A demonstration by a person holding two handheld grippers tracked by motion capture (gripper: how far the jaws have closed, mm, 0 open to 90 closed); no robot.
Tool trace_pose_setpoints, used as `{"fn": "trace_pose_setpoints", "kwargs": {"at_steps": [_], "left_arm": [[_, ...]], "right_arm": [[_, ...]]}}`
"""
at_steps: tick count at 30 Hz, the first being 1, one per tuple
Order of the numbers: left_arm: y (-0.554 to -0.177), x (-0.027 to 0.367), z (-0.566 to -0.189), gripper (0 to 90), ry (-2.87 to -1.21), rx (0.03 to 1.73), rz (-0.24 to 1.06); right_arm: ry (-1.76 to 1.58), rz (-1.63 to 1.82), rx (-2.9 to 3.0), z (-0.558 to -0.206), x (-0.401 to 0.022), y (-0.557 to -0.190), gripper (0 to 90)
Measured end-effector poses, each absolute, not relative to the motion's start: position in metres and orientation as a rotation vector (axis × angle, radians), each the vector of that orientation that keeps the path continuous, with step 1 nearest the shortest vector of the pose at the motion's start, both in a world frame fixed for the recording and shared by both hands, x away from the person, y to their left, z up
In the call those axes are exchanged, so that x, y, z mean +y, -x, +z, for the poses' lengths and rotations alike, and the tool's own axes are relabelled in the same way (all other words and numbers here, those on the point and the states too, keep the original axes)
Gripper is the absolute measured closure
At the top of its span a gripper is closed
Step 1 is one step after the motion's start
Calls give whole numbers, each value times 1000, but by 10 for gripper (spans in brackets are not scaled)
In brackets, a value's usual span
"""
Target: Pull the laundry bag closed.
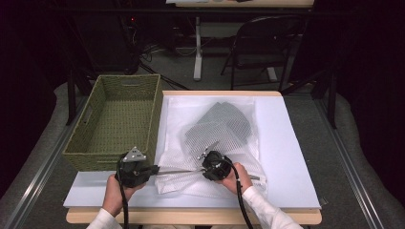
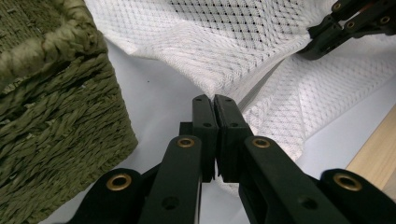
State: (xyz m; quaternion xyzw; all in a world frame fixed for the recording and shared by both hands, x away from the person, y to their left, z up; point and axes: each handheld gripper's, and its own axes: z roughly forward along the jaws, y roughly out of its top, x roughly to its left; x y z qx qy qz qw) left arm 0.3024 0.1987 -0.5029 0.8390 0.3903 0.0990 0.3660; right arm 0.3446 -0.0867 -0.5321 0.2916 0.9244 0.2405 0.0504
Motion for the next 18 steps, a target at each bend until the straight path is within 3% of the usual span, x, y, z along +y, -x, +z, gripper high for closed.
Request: {"fn": "trace_pose_setpoints", "kwargs": {"at_steps": [18], "left_arm": [[-303, 200, -503, 881, -2165, 1015, 242]], "right_arm": [[-889, 683, 2826, -528, -105, -343, 866]]}}
